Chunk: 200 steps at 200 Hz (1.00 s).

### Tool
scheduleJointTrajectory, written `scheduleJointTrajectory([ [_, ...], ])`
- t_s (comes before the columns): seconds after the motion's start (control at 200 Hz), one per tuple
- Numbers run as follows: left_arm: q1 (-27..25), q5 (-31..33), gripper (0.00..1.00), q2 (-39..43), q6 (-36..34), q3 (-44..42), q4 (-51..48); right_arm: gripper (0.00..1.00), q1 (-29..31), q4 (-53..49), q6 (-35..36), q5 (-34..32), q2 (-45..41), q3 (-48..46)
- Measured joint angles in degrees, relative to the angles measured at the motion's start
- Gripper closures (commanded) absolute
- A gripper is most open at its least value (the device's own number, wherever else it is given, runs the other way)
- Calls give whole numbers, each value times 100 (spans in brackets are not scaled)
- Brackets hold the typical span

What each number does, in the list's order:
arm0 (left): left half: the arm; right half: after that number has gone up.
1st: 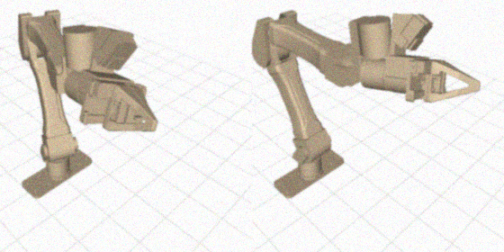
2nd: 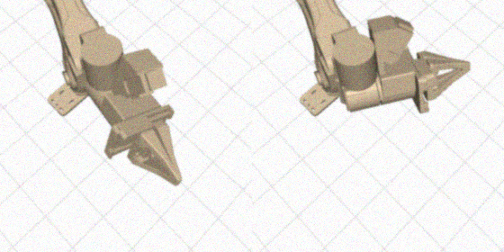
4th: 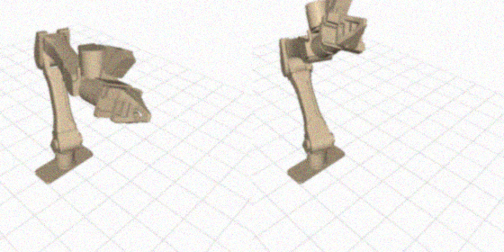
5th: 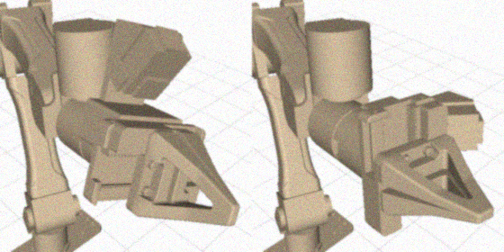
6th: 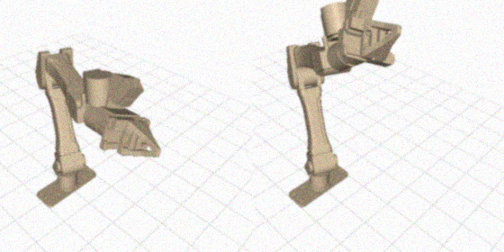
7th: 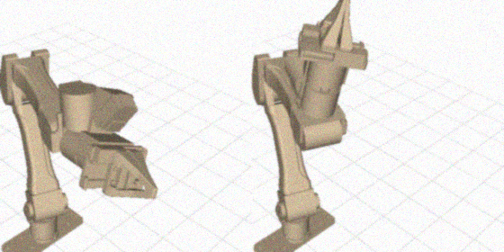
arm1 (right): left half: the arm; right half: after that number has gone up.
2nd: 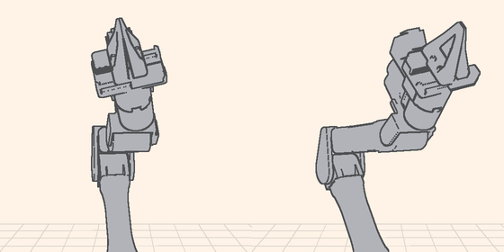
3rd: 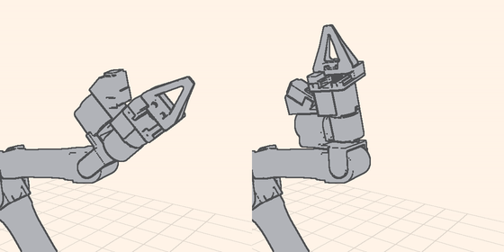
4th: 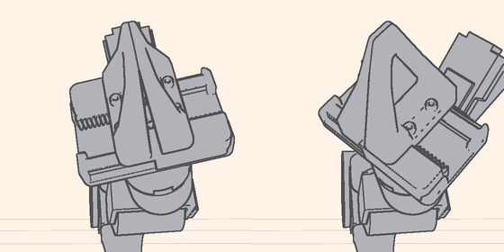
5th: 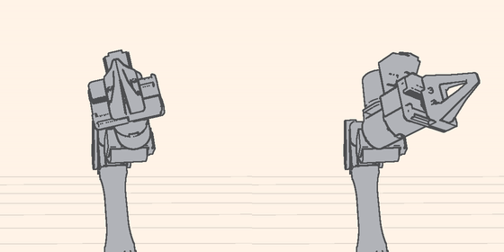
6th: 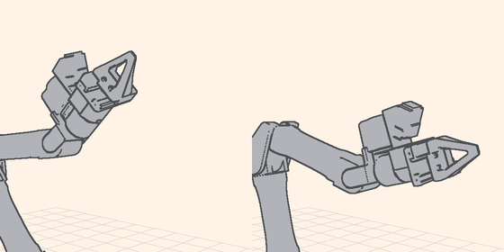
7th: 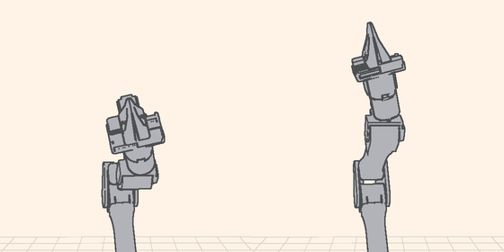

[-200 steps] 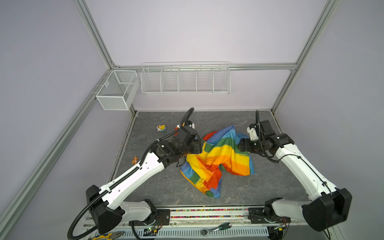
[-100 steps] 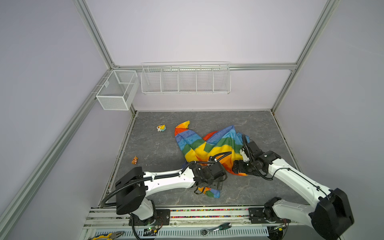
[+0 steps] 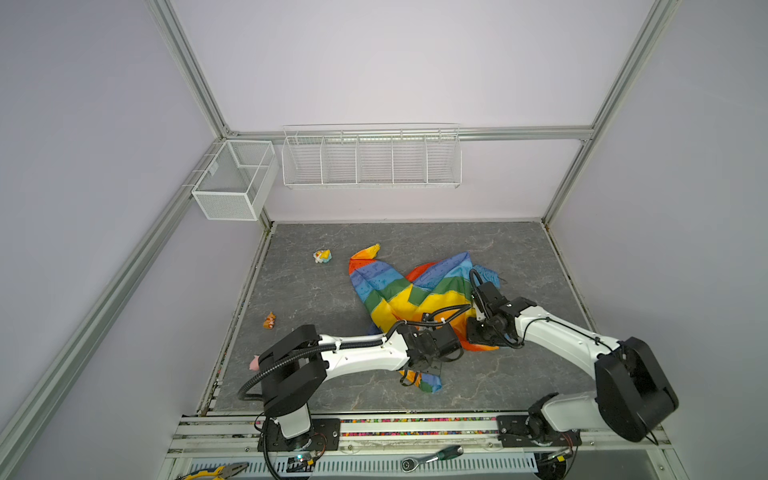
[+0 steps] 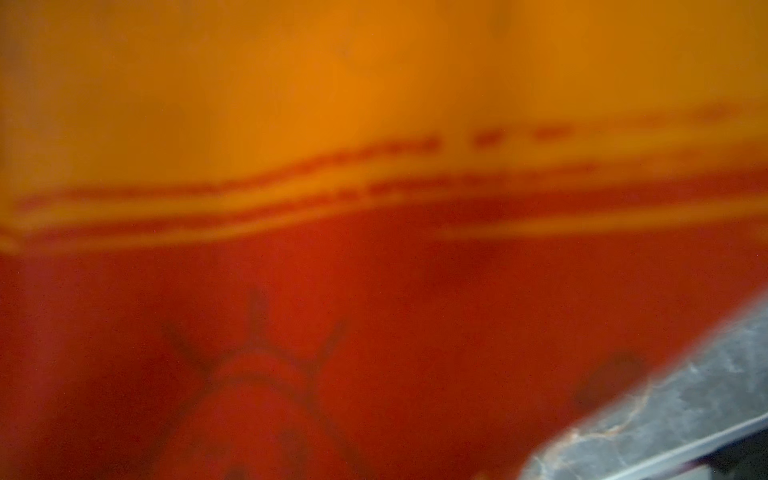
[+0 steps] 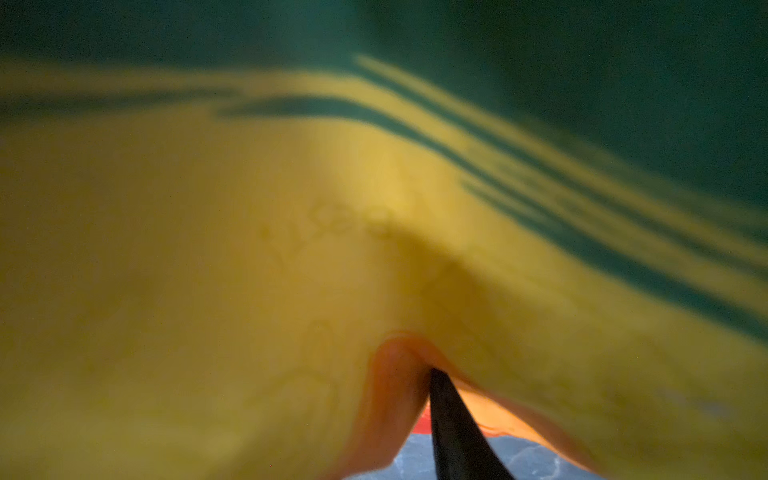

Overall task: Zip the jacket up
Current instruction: 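Raise the jacket high with both grippers, spreading it open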

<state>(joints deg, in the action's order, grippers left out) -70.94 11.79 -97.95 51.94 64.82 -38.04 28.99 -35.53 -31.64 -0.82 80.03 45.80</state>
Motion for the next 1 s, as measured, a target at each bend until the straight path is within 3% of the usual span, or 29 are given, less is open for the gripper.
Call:
scheduleJointTrajectory([
  [0.095, 184, 107, 100, 343, -79, 4, -160, 93, -2, -146, 50, -76, -125, 286],
  [0.435, 916, 654, 100, 2011, -868, 901, -669, 94, -330, -922, 437, 42, -1360, 2039],
  [0.73, 1513, 557, 100, 2170, -1821, 2177, -876, 93, -815, -1327, 868, 938, -1460, 3460],
  [1.0, 1587, 387, 100, 2149, -2669, 3617, -1047, 94, -968, -1346, 1082, 1534, -1410, 4631],
])
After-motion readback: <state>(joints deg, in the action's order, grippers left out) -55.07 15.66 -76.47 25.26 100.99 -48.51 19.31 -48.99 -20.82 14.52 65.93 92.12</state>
